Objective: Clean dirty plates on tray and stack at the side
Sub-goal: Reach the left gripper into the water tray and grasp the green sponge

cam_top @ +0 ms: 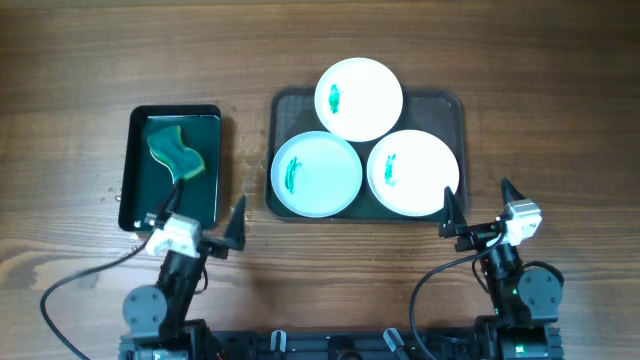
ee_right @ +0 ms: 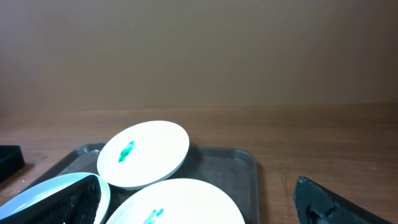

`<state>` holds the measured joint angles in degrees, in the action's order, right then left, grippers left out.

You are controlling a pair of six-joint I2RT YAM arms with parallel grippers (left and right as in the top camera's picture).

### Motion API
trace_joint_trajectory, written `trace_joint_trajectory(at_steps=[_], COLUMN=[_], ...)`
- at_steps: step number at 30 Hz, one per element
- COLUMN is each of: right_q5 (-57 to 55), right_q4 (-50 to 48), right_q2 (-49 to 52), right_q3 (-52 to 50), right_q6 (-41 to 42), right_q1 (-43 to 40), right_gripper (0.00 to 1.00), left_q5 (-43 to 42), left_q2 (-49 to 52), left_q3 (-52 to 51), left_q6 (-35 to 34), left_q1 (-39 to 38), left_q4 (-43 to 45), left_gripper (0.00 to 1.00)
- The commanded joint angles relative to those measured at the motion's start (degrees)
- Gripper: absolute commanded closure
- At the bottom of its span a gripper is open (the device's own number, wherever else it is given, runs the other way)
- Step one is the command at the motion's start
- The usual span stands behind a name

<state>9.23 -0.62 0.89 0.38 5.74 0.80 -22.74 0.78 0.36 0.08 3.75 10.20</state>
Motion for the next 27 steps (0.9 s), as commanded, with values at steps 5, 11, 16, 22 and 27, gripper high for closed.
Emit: trace_joint_trajectory(at_steps=[5,11,16,22,27], right_q5=[0.92,0.92,0.92,0.92,0.92], right_q4=[-0.11,-0.11,-0.11,-0.11,-0.11], right_q2=[-0.35,-0.35,-0.35,-0.35,-0.35], right_q3=[-0.09,-0.09,-0.09,-0.09,-0.09], right_q6=[0.31,0.31,0.33,0.31,0.31], right_q1=[-0.28,-0.28,-0.28,-0.28,-0.28], right_gripper=[0.0,0.0,0.0,0.0,0.0], left_q5=[5.49,17.22,-2.12,23.39,24.15], left_q2=[1.2,19.17,34.47,56.92,70.23], left_q3=[3.96,27.17,36.74,54.86,59.32], left_q6=[-3.93,-9.22,-8.96,-20.7,-19.76], left_q1=[-0.13,-0.11,-0.11,-0.04,-0.11], left_q4=[15.67,-14.97,-16.15,-38.66,-43.47], left_gripper=[0.0,0.0,0.0,0.0,0.0])
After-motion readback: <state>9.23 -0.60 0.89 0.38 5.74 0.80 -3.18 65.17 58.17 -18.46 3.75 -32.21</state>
